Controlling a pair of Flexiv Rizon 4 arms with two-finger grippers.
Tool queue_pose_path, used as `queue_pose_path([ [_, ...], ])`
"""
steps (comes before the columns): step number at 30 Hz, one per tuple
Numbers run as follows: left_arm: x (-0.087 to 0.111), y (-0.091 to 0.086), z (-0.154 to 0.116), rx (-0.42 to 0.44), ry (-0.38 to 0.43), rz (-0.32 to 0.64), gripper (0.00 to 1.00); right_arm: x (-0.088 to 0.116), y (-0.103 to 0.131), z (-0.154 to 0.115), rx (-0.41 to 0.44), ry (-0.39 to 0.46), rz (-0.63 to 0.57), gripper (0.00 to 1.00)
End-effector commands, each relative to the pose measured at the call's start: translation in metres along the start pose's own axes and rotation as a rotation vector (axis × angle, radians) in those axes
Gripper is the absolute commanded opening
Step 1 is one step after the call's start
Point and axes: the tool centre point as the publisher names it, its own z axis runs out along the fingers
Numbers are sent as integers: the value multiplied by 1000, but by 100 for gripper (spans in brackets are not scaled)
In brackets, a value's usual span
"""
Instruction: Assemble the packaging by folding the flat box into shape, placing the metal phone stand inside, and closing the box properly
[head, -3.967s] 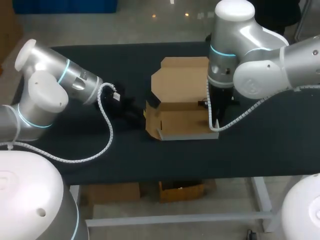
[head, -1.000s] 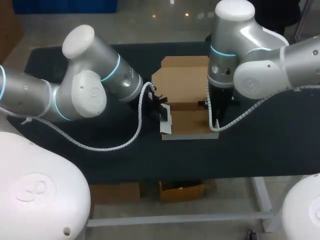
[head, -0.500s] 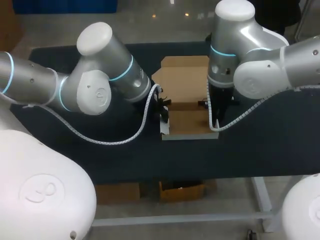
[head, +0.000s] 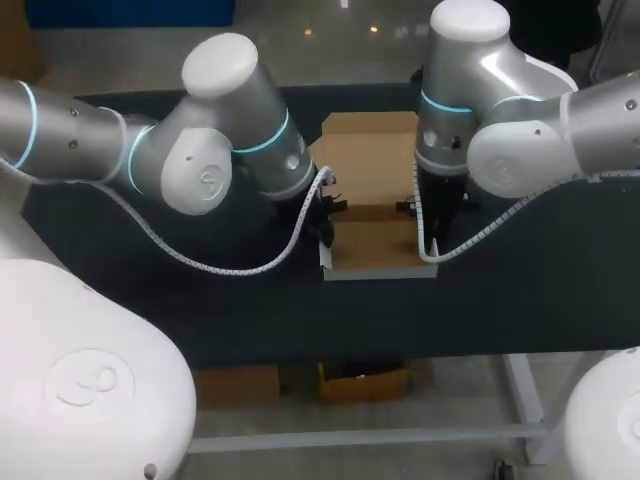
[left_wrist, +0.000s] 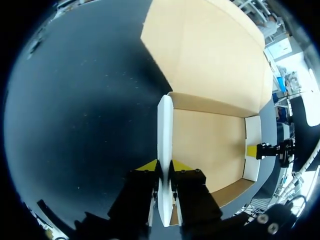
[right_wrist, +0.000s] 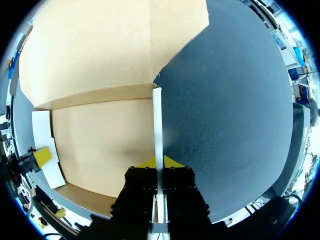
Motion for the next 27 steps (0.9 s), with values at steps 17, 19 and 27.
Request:
queue_pose_path([
  [17, -3, -3, 11, -8, -208, -17, 6, 1, 1, -1, 6, -3, 0, 0],
  [19, -4, -3, 12, -7, -217, -19, 7, 1, 1, -1, 6, -3, 0, 0],
  [27, -7, -4, 15, -4, -237, -26, 8, 1, 1, -1, 6, -3, 0, 0],
])
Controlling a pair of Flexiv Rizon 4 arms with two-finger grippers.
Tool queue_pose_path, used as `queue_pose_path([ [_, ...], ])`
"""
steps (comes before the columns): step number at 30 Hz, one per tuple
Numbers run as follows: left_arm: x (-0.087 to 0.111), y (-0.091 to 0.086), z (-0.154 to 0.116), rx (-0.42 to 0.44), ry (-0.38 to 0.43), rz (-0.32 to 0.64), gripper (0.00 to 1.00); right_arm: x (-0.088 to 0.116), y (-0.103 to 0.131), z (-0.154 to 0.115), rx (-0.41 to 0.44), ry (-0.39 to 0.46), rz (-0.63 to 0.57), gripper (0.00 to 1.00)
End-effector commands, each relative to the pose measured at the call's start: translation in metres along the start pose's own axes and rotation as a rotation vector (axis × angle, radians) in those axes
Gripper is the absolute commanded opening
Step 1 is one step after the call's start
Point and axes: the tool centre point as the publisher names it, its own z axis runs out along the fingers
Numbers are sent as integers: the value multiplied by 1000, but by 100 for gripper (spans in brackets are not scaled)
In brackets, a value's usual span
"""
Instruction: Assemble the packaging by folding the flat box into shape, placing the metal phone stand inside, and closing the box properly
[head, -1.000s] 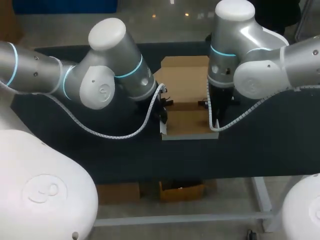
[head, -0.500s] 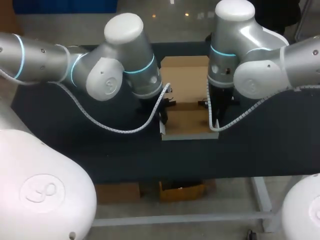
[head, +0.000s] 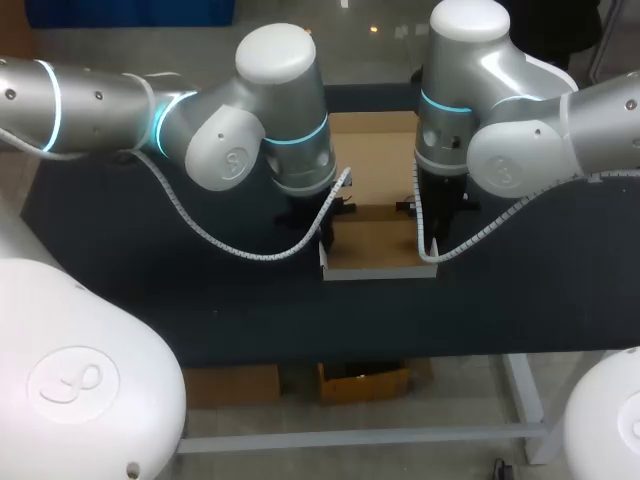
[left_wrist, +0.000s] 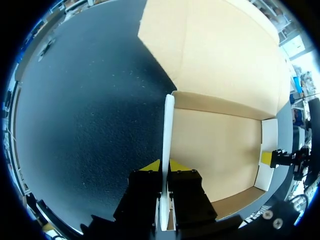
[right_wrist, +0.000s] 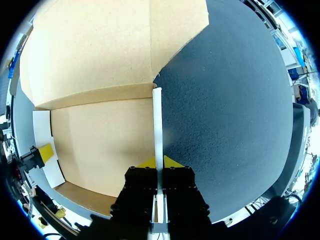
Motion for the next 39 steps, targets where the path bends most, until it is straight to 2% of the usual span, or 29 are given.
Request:
queue_pose_path([
  [1, 2, -2, 8, 1, -60, -3, 9, 1, 1, 0, 6, -3, 0, 0],
  [4, 1, -2, 9, 0, -62, -6, 6, 1, 1, 0, 6, -3, 0, 0],
  [6, 0, -2, 10, -1, -65, -7, 0, 1, 1, 0, 6, -3, 0, 0],
  [20, -1, -1, 10, 0, -68, -11, 0, 1, 1, 0, 6, -3, 0, 0],
  [23, -2, 0, 11, 0, -68, -10, 0, 2, 2, -11, -16, -74, -17, 0],
  [26, -2, 0, 10, 1, -67, -10, 0, 3, 2, -20, -44, -109, -45, 20],
  [27, -2, 0, 10, 1, -67, -9, 0, 4, 2, -24, -55, -126, -54, 34],
  [28, -2, 0, 10, 1, -67, -9, 0, 5, 1, -27, -64, -132, -61, 40],
  [34, -2, 2, 7, 8, -68, -6, 0, 5, -1, -44, -131, -139, -94, 49],
  [39, -2, 4, 4, 14, -67, -4, 0, 1, -4, -52, -163, -124, -97, 50],
])
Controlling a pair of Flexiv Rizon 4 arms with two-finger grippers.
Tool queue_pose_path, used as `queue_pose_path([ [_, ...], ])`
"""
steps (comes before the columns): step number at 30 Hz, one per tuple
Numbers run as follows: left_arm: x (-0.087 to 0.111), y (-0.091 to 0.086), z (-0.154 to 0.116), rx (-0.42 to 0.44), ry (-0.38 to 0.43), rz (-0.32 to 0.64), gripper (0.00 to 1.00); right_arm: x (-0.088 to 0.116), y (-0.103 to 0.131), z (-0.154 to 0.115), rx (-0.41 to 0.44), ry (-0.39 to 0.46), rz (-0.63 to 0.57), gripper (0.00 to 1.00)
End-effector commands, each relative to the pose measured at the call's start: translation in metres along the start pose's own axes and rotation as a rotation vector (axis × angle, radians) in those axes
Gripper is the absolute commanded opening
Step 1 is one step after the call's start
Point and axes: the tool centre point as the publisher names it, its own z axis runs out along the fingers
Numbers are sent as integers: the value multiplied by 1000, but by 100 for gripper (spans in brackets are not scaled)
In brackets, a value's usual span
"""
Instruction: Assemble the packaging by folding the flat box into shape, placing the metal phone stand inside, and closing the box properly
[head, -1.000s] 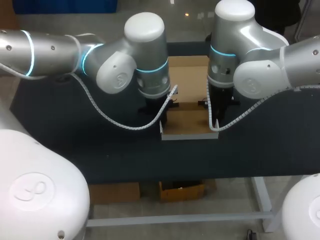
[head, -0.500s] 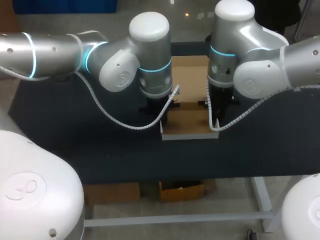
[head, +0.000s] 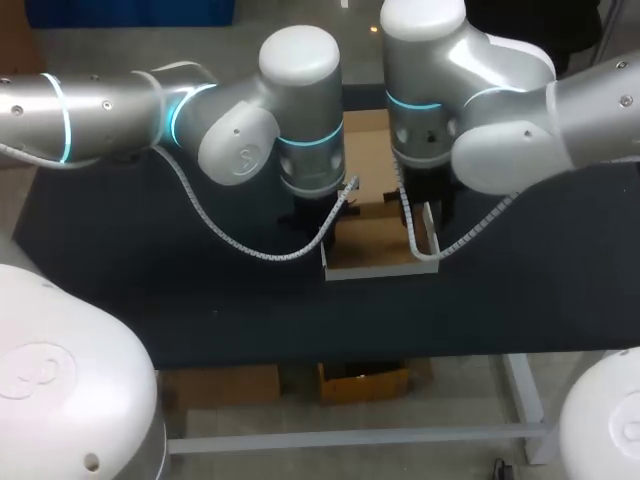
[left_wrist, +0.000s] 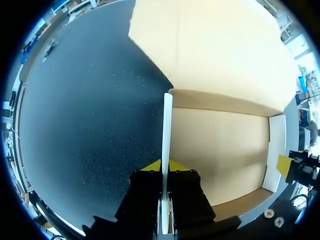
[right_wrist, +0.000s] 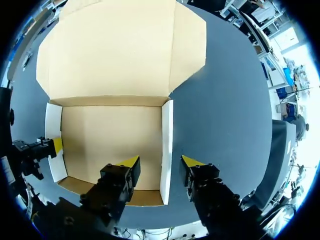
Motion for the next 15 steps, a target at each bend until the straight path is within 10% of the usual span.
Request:
queue_pose_path([
  [1, 0, 3, 0, 9, -5, -1, 0, -10, -9, -7, -35, 21, 5, 51],
  [15, -2, 5, -3, 22, -10, 2, 0, -26, -20, -35, -199, 172, -20, 93],
])
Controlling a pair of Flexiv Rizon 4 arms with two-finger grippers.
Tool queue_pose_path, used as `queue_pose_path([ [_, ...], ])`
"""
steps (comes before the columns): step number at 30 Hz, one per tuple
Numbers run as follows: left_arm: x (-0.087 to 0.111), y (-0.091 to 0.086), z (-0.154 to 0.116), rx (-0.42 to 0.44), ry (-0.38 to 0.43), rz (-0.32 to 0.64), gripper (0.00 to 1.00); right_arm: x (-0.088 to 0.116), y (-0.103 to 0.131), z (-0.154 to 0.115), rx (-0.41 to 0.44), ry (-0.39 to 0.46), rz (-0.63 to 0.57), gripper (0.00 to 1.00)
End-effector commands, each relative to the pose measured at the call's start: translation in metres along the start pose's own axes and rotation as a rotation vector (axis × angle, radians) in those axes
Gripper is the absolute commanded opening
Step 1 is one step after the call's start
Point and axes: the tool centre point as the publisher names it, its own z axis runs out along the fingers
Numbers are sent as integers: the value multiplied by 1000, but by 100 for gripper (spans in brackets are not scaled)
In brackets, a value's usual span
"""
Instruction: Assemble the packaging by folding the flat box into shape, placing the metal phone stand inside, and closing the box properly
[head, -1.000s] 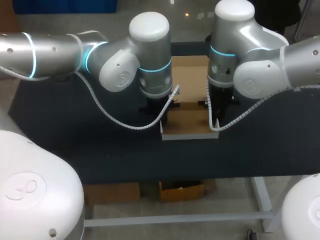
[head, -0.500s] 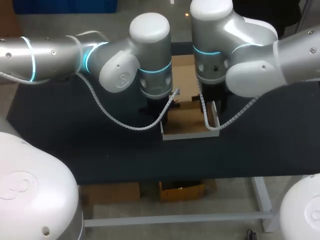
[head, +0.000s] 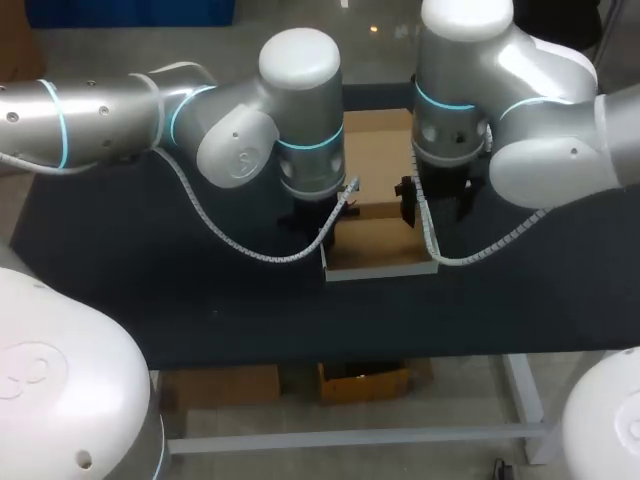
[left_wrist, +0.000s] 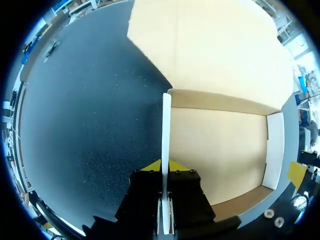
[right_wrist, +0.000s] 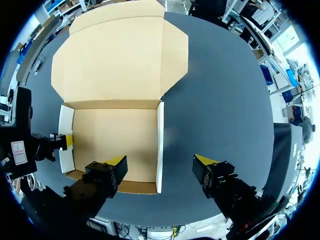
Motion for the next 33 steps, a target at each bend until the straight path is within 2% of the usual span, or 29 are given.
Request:
queue_pose_path([
  [1, 0, 2, -2, 9, -8, 2, 0, -14, -15, -18, -128, 98, -21, 93],
  [3, -1, 2, -3, 10, -11, 5, 0, -17, -16, -26, -169, 125, -41, 93],
  [5, -2, 1, -3, 12, -12, 7, 0, -19, -17, -35, -212, 166, -65, 86],
  [7, -2, 0, -3, 14, -14, 8, 0, -23, -18, -43, -246, 191, -86, 85],
  [11, -3, -1, -2, 19, -21, 11, 0, -29, -22, -56, -307, 246, -131, 100],
  [14, -4, -1, -2, 21, -28, 13, 0, -33, -27, -63, -351, 300, -177, 100],
  [22, -6, -2, -2, 27, -44, 16, 0, -48, -41, -76, -364, 438, -282, 100],
  [33, -9, -1, -2, 25, -44, 7, 0, -49, -43, -79, -364, 441, -294, 100],
])
